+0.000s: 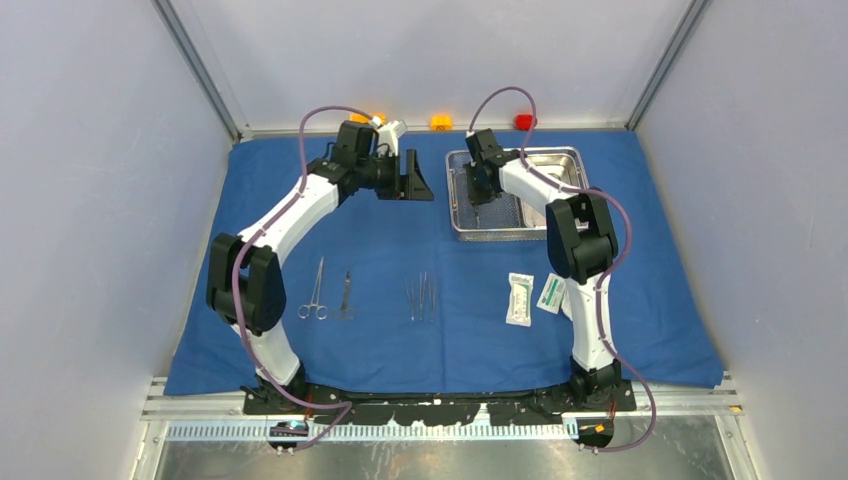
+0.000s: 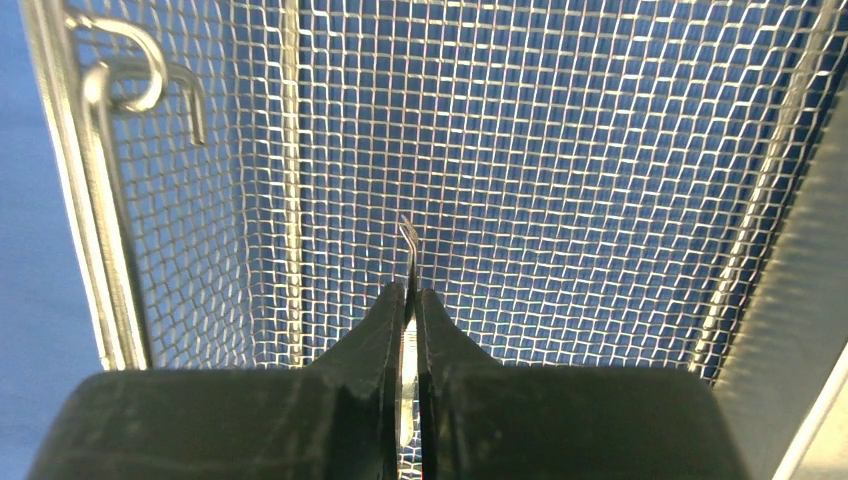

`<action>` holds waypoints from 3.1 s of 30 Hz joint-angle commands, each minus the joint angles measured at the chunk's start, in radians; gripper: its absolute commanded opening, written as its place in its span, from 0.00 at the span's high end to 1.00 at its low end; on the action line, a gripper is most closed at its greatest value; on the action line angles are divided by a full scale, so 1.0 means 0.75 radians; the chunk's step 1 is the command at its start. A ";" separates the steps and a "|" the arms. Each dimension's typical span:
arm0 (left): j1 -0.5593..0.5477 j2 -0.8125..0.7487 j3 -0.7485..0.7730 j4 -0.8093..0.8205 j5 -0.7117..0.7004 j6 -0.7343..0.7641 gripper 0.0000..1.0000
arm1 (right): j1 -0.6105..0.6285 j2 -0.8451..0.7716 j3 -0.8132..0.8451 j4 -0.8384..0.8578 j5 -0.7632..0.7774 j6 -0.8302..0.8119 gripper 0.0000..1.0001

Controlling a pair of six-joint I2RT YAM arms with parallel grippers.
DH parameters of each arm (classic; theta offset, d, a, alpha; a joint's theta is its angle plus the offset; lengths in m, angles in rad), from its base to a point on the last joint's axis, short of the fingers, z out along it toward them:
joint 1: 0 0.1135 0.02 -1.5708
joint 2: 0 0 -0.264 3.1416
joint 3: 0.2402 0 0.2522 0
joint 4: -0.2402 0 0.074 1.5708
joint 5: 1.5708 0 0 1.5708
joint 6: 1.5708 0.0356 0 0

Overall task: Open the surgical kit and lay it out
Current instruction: Pick up the medical item from the container, then place the medical item in the surgical kit.

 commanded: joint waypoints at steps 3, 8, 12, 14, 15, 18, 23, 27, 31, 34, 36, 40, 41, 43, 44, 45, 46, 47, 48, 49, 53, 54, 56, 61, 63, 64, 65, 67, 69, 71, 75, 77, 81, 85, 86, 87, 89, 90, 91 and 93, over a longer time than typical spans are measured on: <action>0.017 -0.056 0.018 0.026 0.024 0.060 0.31 | -0.026 -0.033 0.110 0.009 -0.005 0.015 1.00; 0.033 -0.042 0.028 0.052 0.023 0.077 0.22 | -0.071 -0.110 0.127 0.015 -0.080 0.049 1.00; 0.048 -0.037 0.035 0.079 0.023 0.051 0.14 | -0.105 -0.240 0.059 0.107 -0.250 0.104 1.00; 0.047 -0.034 0.043 0.083 0.024 0.044 0.14 | -0.115 -0.300 0.035 0.126 -0.310 0.127 1.00; 0.047 -0.032 0.046 0.088 0.027 0.032 0.15 | -0.119 -0.328 0.024 0.132 -0.334 0.135 1.00; 0.032 -0.016 0.076 0.088 0.024 -0.027 0.19 | -0.124 -0.401 -0.004 0.147 -0.405 0.172 1.00; -0.031 0.027 0.187 0.020 -0.013 -0.116 0.24 | -0.136 -0.503 -0.122 0.273 -0.606 0.314 1.00; -0.069 0.045 0.222 0.020 -0.051 -0.190 0.29 | -0.136 -0.545 -0.209 0.381 -0.699 0.418 1.00; -0.118 0.097 0.286 0.000 -0.106 -0.199 0.32 | -0.137 -0.536 -0.244 0.447 -0.767 0.496 1.00; -0.143 0.157 0.343 -0.021 -0.169 -0.189 0.36 | -0.136 -0.521 -0.248 0.467 -0.785 0.537 1.00; -0.155 0.190 0.378 -0.056 -0.212 -0.174 0.40 | -0.137 -0.512 -0.246 0.472 -0.790 0.550 1.00; -0.175 0.235 0.415 -0.085 -0.256 -0.157 0.44 | -0.137 -0.497 -0.255 0.482 -0.806 0.576 1.00; -0.180 0.247 0.423 -0.085 -0.256 -0.159 0.44 | -0.137 -0.493 -0.257 0.488 -0.808 0.581 1.00; -0.187 0.267 0.447 -0.086 -0.255 -0.157 0.45 | -0.138 -0.482 -0.257 0.490 -0.812 0.583 1.00; -0.192 0.275 0.456 -0.086 -0.253 -0.157 0.46 | -0.139 -0.477 -0.258 0.491 -0.813 0.583 1.00; -0.195 0.287 0.465 -0.086 -0.252 -0.158 0.47 | -0.139 -0.476 -0.262 0.492 -0.816 0.587 1.00; -0.197 0.298 0.473 -0.088 -0.247 -0.160 0.48 | -0.142 -0.474 -0.268 0.499 -0.817 0.590 1.00; -0.198 0.303 0.480 -0.090 -0.244 -0.160 0.50 | -0.142 -0.474 -0.271 0.501 -0.817 0.590 1.00; -0.198 0.310 0.482 -0.086 -0.241 -0.163 0.51 | -0.142 -0.475 -0.276 0.507 -0.817 0.592 1.00; -0.198 0.313 0.482 -0.083 -0.238 -0.165 0.52 | -0.143 -0.475 -0.282 0.510 -0.818 0.593 1.00; -0.199 0.325 0.496 -0.079 -0.232 -0.160 0.56 | -0.146 -0.478 -0.300 0.529 -0.823 0.600 1.00; -0.199 0.331 0.500 -0.080 -0.232 -0.157 0.58 | -0.147 -0.479 -0.305 0.535 -0.825 0.603 1.00; -0.199 0.342 0.514 -0.082 -0.231 -0.153 0.62 | -0.147 -0.480 -0.312 0.544 -0.829 0.611 1.00; -0.199 0.370 0.528 -0.081 -0.208 -0.152 0.71 | -0.148 -0.480 -0.320 0.554 -0.834 0.617 1.00; -0.199 0.376 0.529 -0.081 -0.204 -0.152 0.74 | -0.148 -0.482 -0.322 0.554 -0.836 0.618 1.00; -0.198 0.377 0.530 -0.078 -0.200 -0.152 0.75 | -0.148 -0.482 -0.324 0.555 -0.836 0.620 1.00; -0.199 0.380 0.534 -0.080 -0.199 -0.153 0.76 | -0.148 -0.483 -0.325 0.558 -0.836 0.619 1.00; -0.198 0.379 0.542 -0.080 -0.201 -0.148 0.77 | -0.148 -0.484 -0.330 0.561 -0.836 0.620 1.00; -0.199 0.382 0.548 -0.085 -0.207 -0.142 0.77 | -0.148 -0.485 -0.338 0.567 -0.836 0.621 1.00; -0.199 0.384 0.553 -0.086 -0.210 -0.141 0.75 | -0.147 -0.485 -0.341 0.571 -0.838 0.622 1.00; -0.199 0.385 0.557 -0.091 -0.219 -0.131 0.72 | -0.148 -0.485 -0.345 0.576 -0.840 0.625 1.00; -0.199 0.384 0.555 -0.089 -0.221 -0.128 0.73 | -0.147 -0.487 -0.349 0.581 -0.841 0.626 1.00; -0.199 0.388 0.555 -0.089 -0.228 -0.116 0.75 | -0.147 -0.487 -0.353 0.585 -0.845 0.627 1.00; -0.199 0.396 0.561 -0.089 -0.233 -0.106 0.77 | -0.148 -0.486 -0.360 0.588 -0.847 0.628 1.00; -0.199 0.400 0.565 -0.090 -0.232 -0.107 0.77 | -0.147 -0.486 -0.361 0.588 -0.846 0.627 1.00; -0.198 0.401 0.568 -0.091 -0.230 -0.104 0.79 | -0.148 -0.486 -0.363 0.590 -0.846 0.628 1.00; -0.199 0.405 0.574 -0.094 -0.228 -0.097 0.84 | -0.148 -0.485 -0.366 0.591 -0.846 0.628 1.00; -0.199 0.405 0.574 -0.096 -0.222 -0.096 0.88 | -0.147 -0.484 -0.366 0.592 -0.847 0.628 1.00; -0.199 0.405 0.575 -0.098 -0.219 -0.095 0.92 | -0.148 -0.485 -0.365 0.592 -0.848 0.627 1.00; -0.199 0.399 0.565 -0.104 -0.218 -0.095 0.99 | -0.147 -0.484 -0.360 0.589 -0.846 0.623 0.99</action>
